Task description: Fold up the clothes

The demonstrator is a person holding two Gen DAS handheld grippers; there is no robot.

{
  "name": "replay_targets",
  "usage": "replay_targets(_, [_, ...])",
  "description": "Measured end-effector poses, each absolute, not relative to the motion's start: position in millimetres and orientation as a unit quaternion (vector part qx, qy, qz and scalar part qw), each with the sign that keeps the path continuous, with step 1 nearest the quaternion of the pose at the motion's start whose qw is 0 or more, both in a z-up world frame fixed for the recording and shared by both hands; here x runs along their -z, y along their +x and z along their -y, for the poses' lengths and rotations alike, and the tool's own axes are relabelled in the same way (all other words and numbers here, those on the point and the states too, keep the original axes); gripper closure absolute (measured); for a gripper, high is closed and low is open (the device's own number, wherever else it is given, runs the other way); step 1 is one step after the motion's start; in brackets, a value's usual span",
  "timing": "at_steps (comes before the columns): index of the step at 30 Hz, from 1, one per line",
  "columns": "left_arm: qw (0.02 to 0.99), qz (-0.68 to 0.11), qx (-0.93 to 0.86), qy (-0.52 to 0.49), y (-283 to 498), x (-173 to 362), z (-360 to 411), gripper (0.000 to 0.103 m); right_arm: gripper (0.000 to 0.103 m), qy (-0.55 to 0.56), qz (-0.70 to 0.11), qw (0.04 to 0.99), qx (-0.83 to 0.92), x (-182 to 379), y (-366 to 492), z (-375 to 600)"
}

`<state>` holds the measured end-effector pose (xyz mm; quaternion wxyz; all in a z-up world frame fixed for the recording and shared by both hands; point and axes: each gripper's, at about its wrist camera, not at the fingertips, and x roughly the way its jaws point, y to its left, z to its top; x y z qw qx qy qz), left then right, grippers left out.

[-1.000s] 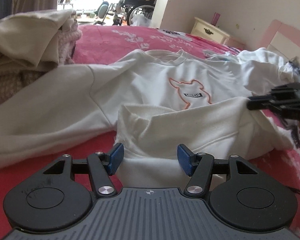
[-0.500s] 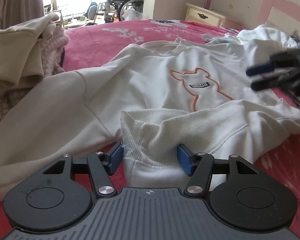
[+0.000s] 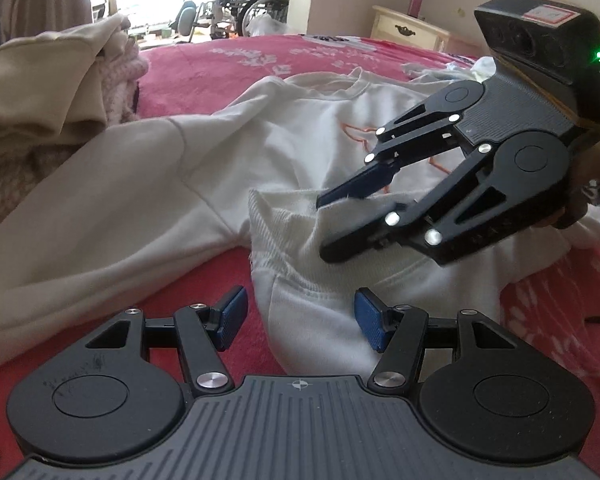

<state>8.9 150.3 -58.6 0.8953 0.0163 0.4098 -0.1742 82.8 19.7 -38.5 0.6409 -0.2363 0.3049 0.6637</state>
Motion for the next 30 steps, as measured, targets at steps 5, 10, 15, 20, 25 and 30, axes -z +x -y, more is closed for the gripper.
replay_targets(5, [0.896,-0.408,0.175,0.006,7,60,-157,0.044,0.097,-0.176,-0.27,0.657,-0.682,14,84,-4])
replay_targets(10, [0.901,-0.398,0.173,-0.02,14,54,-166,0.044,0.098,-0.112,-0.287,0.681,-0.664,15,111,-9])
replay_targets(15, [0.9,-0.39,0.185,-0.057,36,53,-170,0.044,0.101,-0.108,-0.285,0.697,-0.649,19,125,-18])
replay_targets(20, [0.895,-0.398,0.189,-0.065,52,57,-165,0.044,0.098,-0.09,-0.323,0.698,-0.633,26,141,-14])
replay_targets(25, [0.9,-0.392,0.189,-0.005,47,53,-150,0.044,0.082,-0.072,-0.345,0.685,-0.637,21,143,9])
replay_targets(30, [0.901,-0.387,0.195,0.033,41,52,-140,0.044,0.063,-0.124,-0.343,0.666,-0.651,29,127,-6])
